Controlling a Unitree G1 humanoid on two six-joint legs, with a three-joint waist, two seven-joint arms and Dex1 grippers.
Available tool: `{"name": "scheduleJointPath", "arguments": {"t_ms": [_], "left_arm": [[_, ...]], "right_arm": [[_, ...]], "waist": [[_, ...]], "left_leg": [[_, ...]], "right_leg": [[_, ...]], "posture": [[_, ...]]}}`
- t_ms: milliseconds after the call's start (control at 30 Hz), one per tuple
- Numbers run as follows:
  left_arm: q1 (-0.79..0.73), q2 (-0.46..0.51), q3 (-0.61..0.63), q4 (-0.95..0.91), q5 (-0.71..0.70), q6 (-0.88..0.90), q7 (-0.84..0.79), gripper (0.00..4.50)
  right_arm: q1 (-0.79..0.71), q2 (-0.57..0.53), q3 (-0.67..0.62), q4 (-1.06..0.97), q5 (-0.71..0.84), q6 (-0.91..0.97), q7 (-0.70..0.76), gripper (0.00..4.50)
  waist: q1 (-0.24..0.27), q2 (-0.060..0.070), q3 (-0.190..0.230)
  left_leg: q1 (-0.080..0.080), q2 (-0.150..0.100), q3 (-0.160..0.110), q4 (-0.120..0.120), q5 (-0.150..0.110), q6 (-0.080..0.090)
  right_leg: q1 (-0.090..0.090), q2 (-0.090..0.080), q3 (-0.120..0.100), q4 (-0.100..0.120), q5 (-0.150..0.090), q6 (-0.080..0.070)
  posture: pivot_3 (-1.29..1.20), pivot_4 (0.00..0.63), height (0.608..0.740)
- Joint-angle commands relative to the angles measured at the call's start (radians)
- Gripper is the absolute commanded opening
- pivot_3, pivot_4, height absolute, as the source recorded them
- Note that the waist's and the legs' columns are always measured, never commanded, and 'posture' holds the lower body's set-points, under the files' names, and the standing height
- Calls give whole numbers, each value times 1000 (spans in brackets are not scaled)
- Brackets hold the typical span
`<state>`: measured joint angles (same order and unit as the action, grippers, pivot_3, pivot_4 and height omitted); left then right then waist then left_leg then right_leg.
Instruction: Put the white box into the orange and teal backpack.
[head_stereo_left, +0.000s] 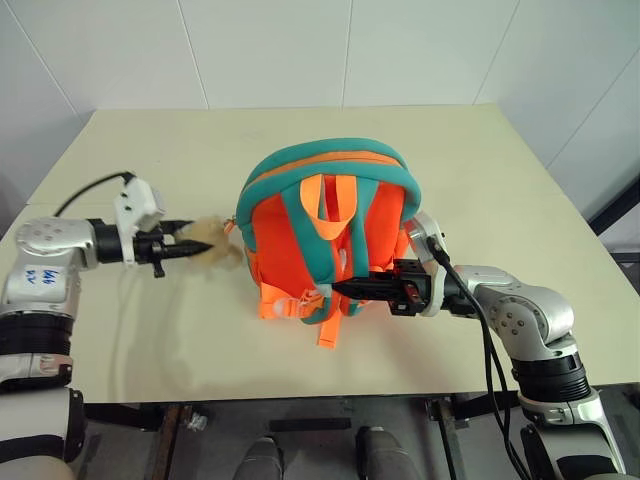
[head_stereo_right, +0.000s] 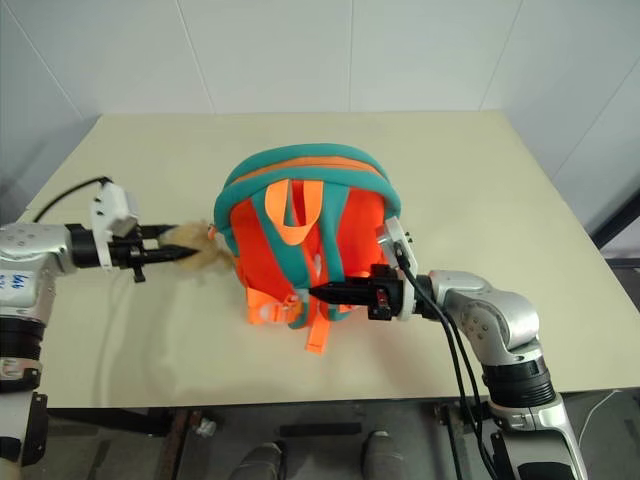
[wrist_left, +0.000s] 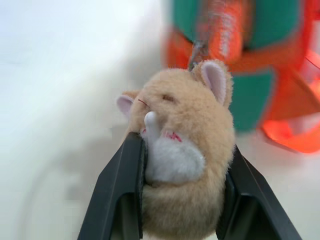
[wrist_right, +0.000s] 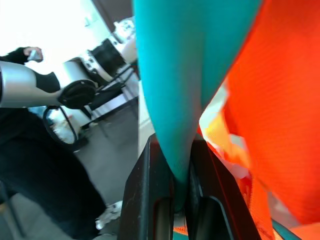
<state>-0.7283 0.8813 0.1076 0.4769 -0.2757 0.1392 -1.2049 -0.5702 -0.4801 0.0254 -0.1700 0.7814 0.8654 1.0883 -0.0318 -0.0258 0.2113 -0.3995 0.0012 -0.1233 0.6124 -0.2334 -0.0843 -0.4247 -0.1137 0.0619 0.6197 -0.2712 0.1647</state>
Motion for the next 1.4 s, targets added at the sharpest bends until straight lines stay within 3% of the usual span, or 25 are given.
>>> {"name": "scheduleJointPath", "arguments": {"t_ms": [33, 200, 400, 600, 767, 833, 1100, 1267, 1400], "left_arm": [[-56, 28, 53, 7, -29, 23, 12, 1453], [-49, 27, -19, 66, 75, -82, -7, 1453], [-87, -61, -94, 189, 131, -129, 17, 1453], [-74, -87, -178, 251, 211, -223, -24, 1453], [-61, -89, -151, 141, 150, -162, -54, 1453], [-42, -56, -129, 53, 114, -89, -81, 1992], [149, 87, 31, -269, -1, 85, -74, 4425], [380, 99, 143, -488, -84, 189, -35, 4500], [452, 53, 187, -597, -153, 243, 24, 4500]], "right_arm": [[8, -6, -19, -44, 38, -1, 3, 0], [1, 7, -6, -37, 39, -7, -1, 0], [6, 18, -5, -40, 52, 0, -9, 0], [6, 20, -5, -37, 57, 0, -12, 0], [10, 22, -13, -39, 45, -22, -23, 0], [4, 38, -43, -46, 39, -58, -56, 0], [56, -82, -169, -180, 103, -42, -87, 2664], [151, -239, -270, -207, 115, -47, -51, 4378], [262, -351, -314, -144, -1, -174, 27, 4448]], "waist": [[1, 0, 0], [-1, 0, 0], [2, 0, 0], [-1, 0, 0], [2, 0, 0], [1, 0, 0], [-1, 0, 0], [2, 1, 1], [9, 0, 1]], "left_leg": [[0, 0, 0, 0, 0, 0], [0, 0, 0, 0, 0, 0], [-1, 0, 0, 0, 0, 0], [-1, 0, 0, 0, 0, 0], [-1, 0, 0, 1, 0, 0], [-1, 0, 0, 1, 0, 0], [-4, 0, 0, -1, 0, 1], [-4, 0, 1, -1, -2, 2], [-4, 1, 0, 0, -2, 2]], "right_leg": [[0, 0, 0, 0, 0, 0], [0, 0, 0, 0, 0, 0], [0, 0, 0, 0, 0, 0], [0, 0, 0, 0, 0, 0], [0, 0, 0, 0, 0, 1], [0, 0, 0, 0, 0, 1], [-3, 0, 0, -1, 0, 1], [-2, -1, 0, -4, -1, 1], [-1, 0, 0, -5, -1, 0]], "posture": [[0, 150, 740], [0, 150, 740], [0, 150, 740], [0, 150, 740], [0, 150, 740], [0, 150, 740], [0, 150, 740], [0, 150, 740], [0, 150, 740]]}}
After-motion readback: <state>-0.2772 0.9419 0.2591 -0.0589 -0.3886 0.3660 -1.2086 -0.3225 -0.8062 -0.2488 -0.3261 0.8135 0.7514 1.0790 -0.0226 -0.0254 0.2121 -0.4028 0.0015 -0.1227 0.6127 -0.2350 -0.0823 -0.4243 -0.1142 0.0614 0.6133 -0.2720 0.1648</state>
